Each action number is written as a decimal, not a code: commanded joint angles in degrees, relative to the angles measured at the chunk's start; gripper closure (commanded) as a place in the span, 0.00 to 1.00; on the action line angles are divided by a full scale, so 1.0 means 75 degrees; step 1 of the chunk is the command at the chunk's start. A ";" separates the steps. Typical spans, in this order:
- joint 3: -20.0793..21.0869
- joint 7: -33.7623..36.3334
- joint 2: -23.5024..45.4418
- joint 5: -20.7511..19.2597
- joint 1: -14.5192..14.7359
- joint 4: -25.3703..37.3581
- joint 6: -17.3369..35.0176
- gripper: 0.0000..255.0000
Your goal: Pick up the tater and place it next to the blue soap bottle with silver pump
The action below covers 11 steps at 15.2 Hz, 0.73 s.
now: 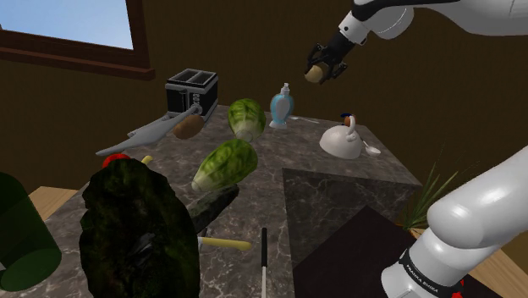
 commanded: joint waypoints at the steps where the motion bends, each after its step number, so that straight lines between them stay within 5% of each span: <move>1: -0.0189 -0.0279 0.0450 0.0018 -0.0106 0.0506 -0.0141 1.00; 11: -0.0866 -0.1381 0.2814 0.0304 -0.0721 0.3435 -0.1105 1.00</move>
